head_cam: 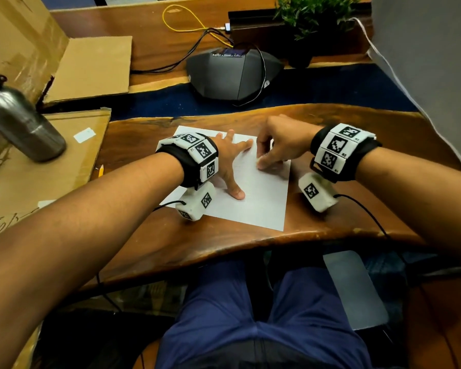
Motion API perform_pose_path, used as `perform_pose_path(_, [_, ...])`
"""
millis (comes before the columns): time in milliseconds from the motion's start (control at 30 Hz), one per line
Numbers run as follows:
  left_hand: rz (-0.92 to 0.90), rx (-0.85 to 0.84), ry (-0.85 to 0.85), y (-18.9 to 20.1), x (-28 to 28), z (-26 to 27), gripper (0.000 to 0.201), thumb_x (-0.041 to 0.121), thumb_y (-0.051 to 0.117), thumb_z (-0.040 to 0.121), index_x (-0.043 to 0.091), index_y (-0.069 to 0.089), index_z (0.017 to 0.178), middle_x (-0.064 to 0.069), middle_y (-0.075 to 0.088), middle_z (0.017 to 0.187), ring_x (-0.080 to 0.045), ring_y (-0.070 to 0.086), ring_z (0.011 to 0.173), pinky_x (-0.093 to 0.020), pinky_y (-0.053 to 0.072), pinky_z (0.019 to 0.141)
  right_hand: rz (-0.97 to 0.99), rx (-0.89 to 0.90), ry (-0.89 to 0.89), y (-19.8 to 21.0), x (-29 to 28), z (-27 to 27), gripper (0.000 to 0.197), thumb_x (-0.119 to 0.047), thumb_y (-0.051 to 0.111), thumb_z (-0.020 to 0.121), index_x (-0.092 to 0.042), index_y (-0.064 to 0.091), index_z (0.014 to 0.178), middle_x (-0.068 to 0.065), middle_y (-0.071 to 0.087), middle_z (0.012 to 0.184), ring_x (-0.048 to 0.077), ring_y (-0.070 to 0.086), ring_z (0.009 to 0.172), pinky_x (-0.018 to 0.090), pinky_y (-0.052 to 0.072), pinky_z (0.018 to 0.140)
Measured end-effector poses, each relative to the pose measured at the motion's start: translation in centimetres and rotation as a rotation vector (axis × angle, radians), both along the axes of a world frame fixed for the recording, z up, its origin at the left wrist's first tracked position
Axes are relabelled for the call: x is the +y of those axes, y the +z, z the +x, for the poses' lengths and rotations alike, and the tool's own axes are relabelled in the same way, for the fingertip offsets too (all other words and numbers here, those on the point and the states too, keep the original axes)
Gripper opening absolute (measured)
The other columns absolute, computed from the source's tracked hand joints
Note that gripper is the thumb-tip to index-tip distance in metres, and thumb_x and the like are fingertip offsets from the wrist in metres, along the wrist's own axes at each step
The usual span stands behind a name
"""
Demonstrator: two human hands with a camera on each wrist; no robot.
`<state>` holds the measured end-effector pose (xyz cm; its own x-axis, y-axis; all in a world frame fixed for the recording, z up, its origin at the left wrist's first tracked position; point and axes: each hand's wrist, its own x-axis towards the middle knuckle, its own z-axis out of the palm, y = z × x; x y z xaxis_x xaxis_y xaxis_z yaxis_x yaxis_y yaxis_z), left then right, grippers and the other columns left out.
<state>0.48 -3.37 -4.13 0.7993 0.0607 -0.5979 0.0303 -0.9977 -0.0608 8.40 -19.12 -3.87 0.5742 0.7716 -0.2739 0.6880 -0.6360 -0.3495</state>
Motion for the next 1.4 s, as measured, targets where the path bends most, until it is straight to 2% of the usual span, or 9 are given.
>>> perform_pose_path(133, [-0.002,-0.007,-0.003,-0.1,0.0,-0.1,0.147,0.071,0.084,0.045,0.045,-0.013,0.153,-0.005,-0.018,0.164,-0.035,-0.008,0.151,-0.062,0.014,0.117,0.131,-0.142,-0.123,-0.4,-0.4,1.0,0.016,-0.028,0.082,0.080,-0.013,0.076,0.081,0.002,0.074,0.082,0.011,0.063,0.069,0.020,0.047,0.056])
perform_pose_path(267, [0.013,0.000,-0.010,0.0,-0.1,0.0,0.145,0.072,0.082,0.047,0.044,-0.013,0.153,-0.005,-0.018,0.164,-0.035,-0.007,0.151,-0.062,0.017,0.117,0.016,-0.004,0.032,-0.1,0.1,-0.1,0.015,-0.032,0.082,0.080,-0.020,0.074,0.077,-0.005,0.071,0.078,0.010,0.065,0.070,0.022,0.050,0.058])
perform_pose_path(433, [0.011,-0.017,-0.018,-0.1,0.1,0.0,0.146,0.073,0.082,0.047,0.044,-0.013,0.153,-0.007,-0.017,0.164,-0.036,-0.005,0.151,-0.062,0.016,0.116,0.090,-0.148,-0.074,-0.2,0.2,0.8,0.014,-0.028,0.082,0.080,-0.015,0.076,0.082,0.002,0.073,0.083,0.012,0.064,0.071,0.022,0.051,0.058])
perform_pose_path(567, [0.006,-0.008,-0.019,0.0,0.2,-0.2,0.146,0.076,0.080,0.045,0.043,-0.012,0.153,-0.008,-0.018,0.164,-0.036,-0.006,0.151,-0.061,0.015,0.117,0.008,-0.017,0.065,-0.1,0.7,-0.6,0.015,-0.031,0.084,0.077,-0.022,0.073,0.072,-0.003,0.073,0.075,0.012,0.066,0.067,0.027,0.053,0.061])
perform_pose_path(733, [0.013,-0.001,-0.027,0.0,0.2,-0.1,0.150,0.078,0.078,0.040,0.045,-0.016,0.151,-0.007,-0.020,0.163,-0.036,-0.007,0.151,-0.063,0.015,0.117,0.088,-0.124,-0.087,0.2,0.3,0.8,0.013,-0.027,0.084,0.077,-0.018,0.075,0.074,0.000,0.074,0.077,0.012,0.066,0.068,0.026,0.055,0.059])
perform_pose_path(867, [0.009,0.009,-0.017,0.3,0.2,-0.1,0.144,0.076,0.080,0.047,0.044,-0.013,0.153,-0.005,-0.021,0.164,-0.035,-0.009,0.151,-0.062,0.015,0.118,-0.002,-0.016,0.055,0.0,0.8,-0.8,0.015,-0.029,0.085,0.077,-0.019,0.075,0.073,-0.003,0.074,0.074,0.012,0.067,0.066,0.024,0.053,0.059])
perform_pose_path(1000, [0.013,0.003,-0.021,0.1,0.1,-0.1,0.146,0.075,0.080,0.045,0.046,-0.015,0.151,-0.005,-0.021,0.163,-0.035,-0.009,0.151,-0.063,0.014,0.117,0.070,-0.107,-0.079,0.2,0.6,0.5,0.015,-0.030,0.084,0.077,-0.017,0.076,0.076,0.000,0.074,0.078,0.014,0.067,0.070,0.030,0.056,0.063])
perform_pose_path(1167, [0.014,0.007,-0.010,0.2,0.1,-0.2,0.142,0.074,0.080,0.049,0.044,-0.012,0.153,-0.005,-0.021,0.163,-0.035,-0.010,0.151,-0.063,0.015,0.118,-0.008,-0.009,0.046,0.1,1.2,-0.8,0.014,-0.026,0.084,0.078,-0.015,0.076,0.076,0.000,0.074,0.074,0.012,0.067,0.064,0.020,0.051,0.054])
perform_pose_path(1400, [0.009,-0.001,-0.011,0.1,0.2,-0.2,0.145,0.076,0.080,0.044,0.045,-0.012,0.153,-0.006,-0.019,0.164,-0.036,-0.008,0.151,-0.063,0.015,0.117,0.031,-0.050,0.025,-0.2,1.2,-1.0,0.014,-0.027,0.084,0.077,-0.019,0.074,0.073,-0.001,0.073,0.077,0.012,0.065,0.068,0.024,0.053,0.058])
